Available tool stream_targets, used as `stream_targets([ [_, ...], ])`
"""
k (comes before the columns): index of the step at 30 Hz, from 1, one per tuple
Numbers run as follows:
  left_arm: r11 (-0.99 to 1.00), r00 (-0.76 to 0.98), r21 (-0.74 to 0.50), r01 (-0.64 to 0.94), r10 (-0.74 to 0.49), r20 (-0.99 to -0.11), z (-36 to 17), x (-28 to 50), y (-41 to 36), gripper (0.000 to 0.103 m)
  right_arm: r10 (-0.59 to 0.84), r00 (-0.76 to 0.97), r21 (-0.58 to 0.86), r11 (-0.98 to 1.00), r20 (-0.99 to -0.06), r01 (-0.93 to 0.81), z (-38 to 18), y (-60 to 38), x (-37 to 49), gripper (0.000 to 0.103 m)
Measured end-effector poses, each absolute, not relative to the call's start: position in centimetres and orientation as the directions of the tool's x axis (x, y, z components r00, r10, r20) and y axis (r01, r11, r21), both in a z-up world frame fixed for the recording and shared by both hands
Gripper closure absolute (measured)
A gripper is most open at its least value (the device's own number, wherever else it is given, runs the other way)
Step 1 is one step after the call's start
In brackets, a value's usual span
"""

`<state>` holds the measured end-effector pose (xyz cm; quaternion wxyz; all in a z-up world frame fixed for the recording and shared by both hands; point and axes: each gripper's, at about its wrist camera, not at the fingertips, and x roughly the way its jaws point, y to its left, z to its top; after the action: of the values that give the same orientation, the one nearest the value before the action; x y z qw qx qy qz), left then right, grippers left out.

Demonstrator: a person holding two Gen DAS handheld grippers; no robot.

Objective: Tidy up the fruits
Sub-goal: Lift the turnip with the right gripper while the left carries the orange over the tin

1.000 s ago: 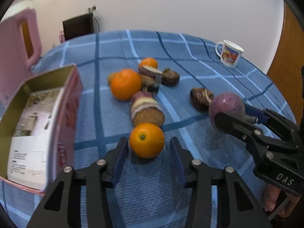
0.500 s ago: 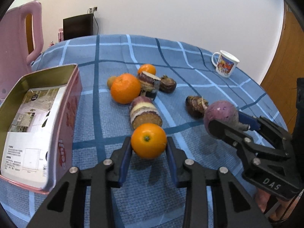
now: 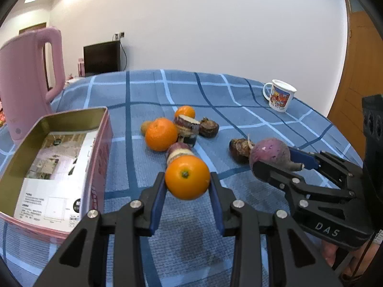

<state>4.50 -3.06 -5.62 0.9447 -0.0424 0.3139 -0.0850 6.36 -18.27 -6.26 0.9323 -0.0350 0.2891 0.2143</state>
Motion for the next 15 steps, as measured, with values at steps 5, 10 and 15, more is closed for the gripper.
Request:
stream_targets([
  [5, 0.984, 0.802, -0.121, 0.135, -0.18, -0.57, -5.3, 4.0, -3.1, 0.066, 0.382, 0.754, 0.048, 0.904, -0.534, -0.424, -6.0, -18.2, 5.9, 0.047],
  [10, 0.987, 0.818, -0.106, 0.123, -0.162, -0.551, -4.8, 3.5, -2.9, 0.066, 0.379, 0.767, 0.031, 0.904, -0.518, -0.426, -5.8, -18.1, 5.5, 0.047],
  [15, 0.989, 0.834, -0.096, 0.11, -0.144, -0.532, -4.3, 3.1, -2.7, 0.066, 0.389, 0.77, 0.029, 0.9, -0.507, -0.435, -5.7, -17.8, 5.3, 0.047],
])
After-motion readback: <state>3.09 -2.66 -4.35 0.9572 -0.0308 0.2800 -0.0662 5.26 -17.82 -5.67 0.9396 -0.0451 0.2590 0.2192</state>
